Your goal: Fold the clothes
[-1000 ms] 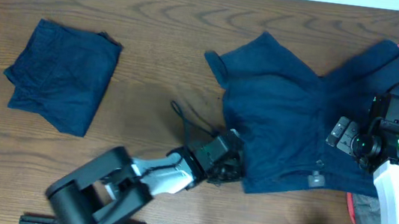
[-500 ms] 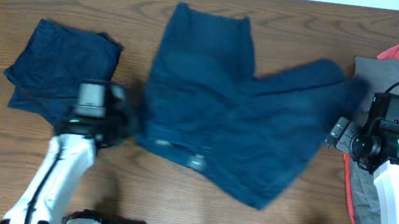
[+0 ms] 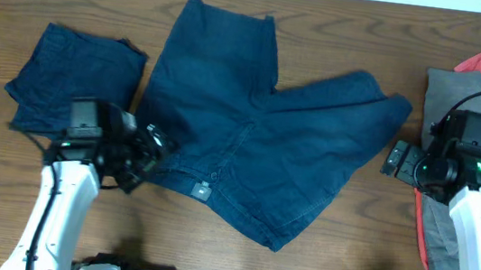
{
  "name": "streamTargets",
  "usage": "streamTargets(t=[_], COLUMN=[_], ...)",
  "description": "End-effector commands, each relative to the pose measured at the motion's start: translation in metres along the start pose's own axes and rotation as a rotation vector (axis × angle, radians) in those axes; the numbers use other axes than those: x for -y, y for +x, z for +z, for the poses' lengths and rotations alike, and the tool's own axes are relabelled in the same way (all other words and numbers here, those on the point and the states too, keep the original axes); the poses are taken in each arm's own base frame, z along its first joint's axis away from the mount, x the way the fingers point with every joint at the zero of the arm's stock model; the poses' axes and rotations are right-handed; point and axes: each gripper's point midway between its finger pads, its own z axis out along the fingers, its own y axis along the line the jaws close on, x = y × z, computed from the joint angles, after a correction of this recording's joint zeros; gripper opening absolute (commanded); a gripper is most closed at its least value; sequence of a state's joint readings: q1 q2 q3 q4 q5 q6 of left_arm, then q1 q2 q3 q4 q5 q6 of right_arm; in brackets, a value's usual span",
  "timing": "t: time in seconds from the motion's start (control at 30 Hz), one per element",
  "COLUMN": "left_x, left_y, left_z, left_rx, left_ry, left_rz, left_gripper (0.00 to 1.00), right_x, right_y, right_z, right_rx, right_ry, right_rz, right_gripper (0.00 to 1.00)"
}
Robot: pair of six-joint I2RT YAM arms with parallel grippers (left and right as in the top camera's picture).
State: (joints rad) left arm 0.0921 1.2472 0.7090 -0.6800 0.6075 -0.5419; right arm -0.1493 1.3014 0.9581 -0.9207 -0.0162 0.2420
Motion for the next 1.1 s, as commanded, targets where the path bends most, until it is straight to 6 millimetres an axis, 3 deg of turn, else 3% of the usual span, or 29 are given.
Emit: streamTargets(t=[0.0, 0.07, 0.23, 0.43, 0.67, 0.7, 0.8, 0.93, 1.07], left_x=[0.018, 0.024, 0.022, 0.036, 0.021, 0.016, -0.001, -0.016, -0.037], left_y=[0.031, 0.049, 0.075, 0.112, 0.142, 0.144, 0.145, 0.141, 0.133], left_z=[0.009, 0.019, 0.049, 0.09, 0.137, 0.141, 0.146, 0.14, 0.127], left_rx=[-0.1, -0.146, -0.145, -0.213, -0.287, -0.296, -0.313, -0.326, -0.347], left_ry=[0.011, -0.011, -0.121, -0.131, -0.218, -0.24, -0.302, -0.358, -0.427], left_rz=[0.065, 0.056, 0.051, 0.11, 0.117, 0.114, 0.087, 0.066, 0.055], left_gripper=[0.98, 0.98, 0.98, 0.98, 0.99, 0.96, 0.65, 0.51, 0.27], right_x=[-0.003, -0.003, -0.003, -0.005, -0.015, -0.02, -0.027, -0.031, -0.036], right_y=[0.005, 0.007, 0.009, 0.003, -0.001, -0.003, -0.013, -0.032, -0.047], right_z=[0.011, 0.016, 0.02, 0.021, 0.041, 0.045, 0.06, 0.084, 0.105], right_rx=[-0.05, -0.073, -0.089, -0.068, -0.091, -0.095, -0.081, -0.035, 0.005], right_ry=[-0.026, -0.023, -0.022, -0.028, -0.08, -0.101, -0.136, -0.147, -0.16], right_rz=[-0.011, -0.01, -0.009, -0.011, -0.012, -0.011, -0.011, -0.012, -0.014], right_gripper=[0.99, 0.99, 0.99, 0.99, 0.99, 0.99, 0.97, 0.95, 0.95])
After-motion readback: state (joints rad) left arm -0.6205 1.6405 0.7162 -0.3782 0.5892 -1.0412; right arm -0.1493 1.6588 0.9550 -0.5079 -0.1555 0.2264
